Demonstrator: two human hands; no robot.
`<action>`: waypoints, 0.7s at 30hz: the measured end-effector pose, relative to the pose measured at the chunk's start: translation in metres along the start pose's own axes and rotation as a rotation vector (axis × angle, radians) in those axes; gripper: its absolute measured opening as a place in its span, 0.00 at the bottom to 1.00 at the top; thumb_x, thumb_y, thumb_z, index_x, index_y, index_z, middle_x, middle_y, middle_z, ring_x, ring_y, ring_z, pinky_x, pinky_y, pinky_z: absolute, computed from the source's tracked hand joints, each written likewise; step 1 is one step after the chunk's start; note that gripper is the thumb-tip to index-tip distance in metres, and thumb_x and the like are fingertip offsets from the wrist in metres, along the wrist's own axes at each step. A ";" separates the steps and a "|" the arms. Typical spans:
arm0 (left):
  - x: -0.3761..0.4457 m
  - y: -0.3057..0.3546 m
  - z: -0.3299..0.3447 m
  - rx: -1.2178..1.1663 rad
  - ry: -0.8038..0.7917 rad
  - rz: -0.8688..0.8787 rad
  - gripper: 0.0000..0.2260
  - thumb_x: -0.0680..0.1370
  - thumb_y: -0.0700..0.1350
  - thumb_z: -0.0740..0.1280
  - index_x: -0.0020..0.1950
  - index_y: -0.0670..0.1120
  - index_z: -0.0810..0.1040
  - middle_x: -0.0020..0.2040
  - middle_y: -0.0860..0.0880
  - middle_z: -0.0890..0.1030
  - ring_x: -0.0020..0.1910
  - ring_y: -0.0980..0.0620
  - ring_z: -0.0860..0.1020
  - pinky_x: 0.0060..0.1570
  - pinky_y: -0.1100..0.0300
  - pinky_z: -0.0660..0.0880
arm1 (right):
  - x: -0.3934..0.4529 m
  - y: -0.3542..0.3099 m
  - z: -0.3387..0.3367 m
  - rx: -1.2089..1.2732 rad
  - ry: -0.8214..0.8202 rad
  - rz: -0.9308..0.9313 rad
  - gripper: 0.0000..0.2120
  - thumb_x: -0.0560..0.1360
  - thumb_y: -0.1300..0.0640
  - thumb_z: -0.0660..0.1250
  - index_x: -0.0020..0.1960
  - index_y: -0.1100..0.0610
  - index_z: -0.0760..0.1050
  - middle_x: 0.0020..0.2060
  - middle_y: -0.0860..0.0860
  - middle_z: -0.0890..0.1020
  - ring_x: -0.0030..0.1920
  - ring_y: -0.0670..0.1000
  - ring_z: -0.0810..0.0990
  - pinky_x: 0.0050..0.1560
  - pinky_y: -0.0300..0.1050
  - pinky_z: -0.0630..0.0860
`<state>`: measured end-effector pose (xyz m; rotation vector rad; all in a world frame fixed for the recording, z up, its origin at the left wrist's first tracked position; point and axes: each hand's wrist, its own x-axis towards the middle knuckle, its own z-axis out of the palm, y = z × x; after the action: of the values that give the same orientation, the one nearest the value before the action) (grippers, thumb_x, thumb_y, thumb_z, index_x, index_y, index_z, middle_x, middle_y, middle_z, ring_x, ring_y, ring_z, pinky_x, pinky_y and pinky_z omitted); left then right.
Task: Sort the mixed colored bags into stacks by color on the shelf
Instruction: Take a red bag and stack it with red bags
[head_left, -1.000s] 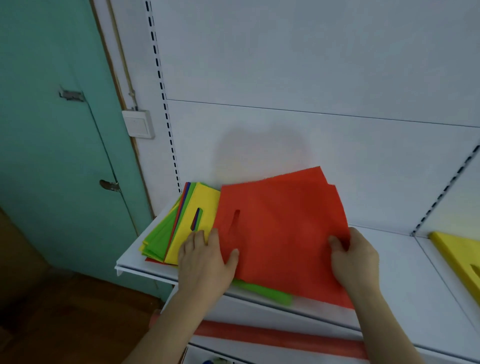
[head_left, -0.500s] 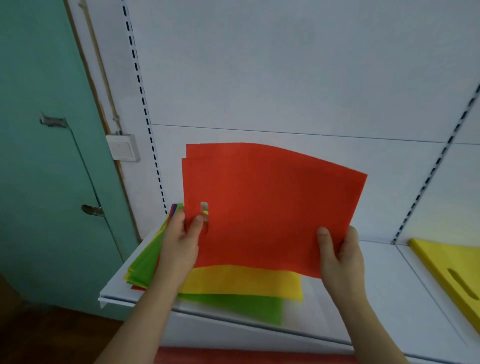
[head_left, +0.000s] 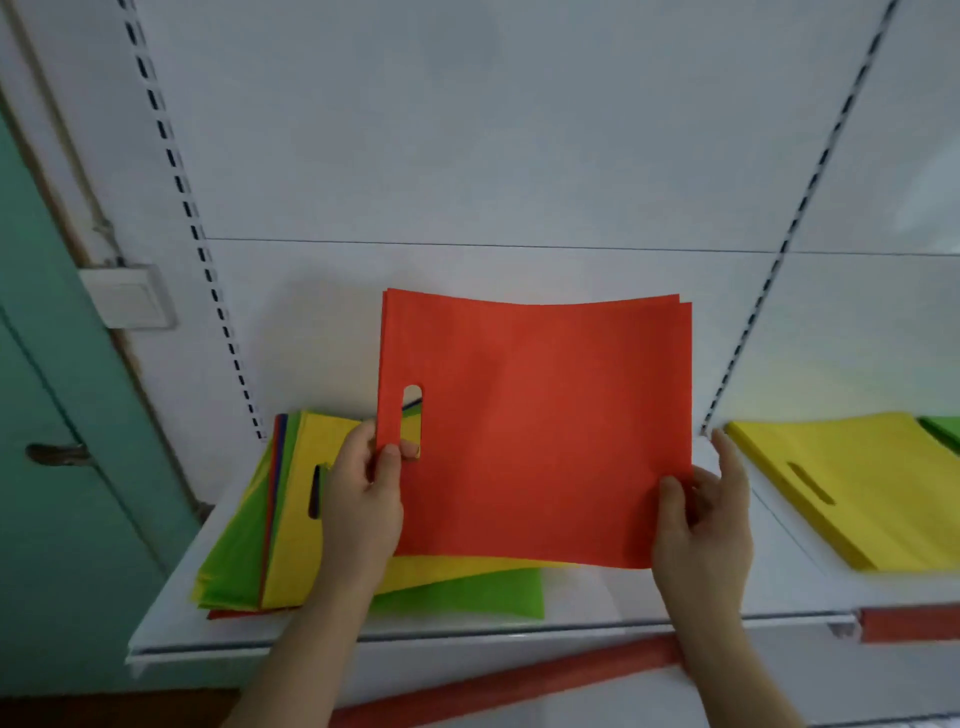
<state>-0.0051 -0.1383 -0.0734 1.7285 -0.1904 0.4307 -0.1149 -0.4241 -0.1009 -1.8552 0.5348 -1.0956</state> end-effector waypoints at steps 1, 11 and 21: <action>-0.005 0.003 0.012 -0.022 0.005 0.009 0.12 0.85 0.41 0.64 0.65 0.56 0.77 0.49 0.58 0.86 0.42 0.60 0.81 0.41 0.60 0.74 | -0.002 0.004 -0.013 -0.036 0.031 -0.007 0.26 0.82 0.49 0.64 0.77 0.32 0.63 0.53 0.32 0.81 0.49 0.36 0.81 0.44 0.45 0.77; -0.088 0.048 0.175 0.031 -0.203 0.209 0.11 0.82 0.34 0.65 0.60 0.46 0.81 0.55 0.53 0.82 0.54 0.55 0.79 0.55 0.65 0.70 | -0.009 0.069 -0.190 -0.387 0.257 -0.115 0.18 0.81 0.57 0.61 0.67 0.50 0.81 0.56 0.41 0.79 0.50 0.44 0.79 0.52 0.29 0.70; -0.229 0.139 0.380 -0.065 -0.500 0.350 0.15 0.83 0.35 0.62 0.68 0.47 0.78 0.61 0.52 0.80 0.60 0.56 0.78 0.59 0.62 0.73 | 0.017 0.150 -0.421 -0.567 0.476 0.032 0.21 0.81 0.64 0.63 0.71 0.50 0.80 0.54 0.47 0.79 0.50 0.49 0.79 0.50 0.48 0.75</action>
<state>-0.1969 -0.5614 -0.0914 1.7152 -0.8660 0.2320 -0.4545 -0.7132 -0.1313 -2.0370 1.2509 -1.4812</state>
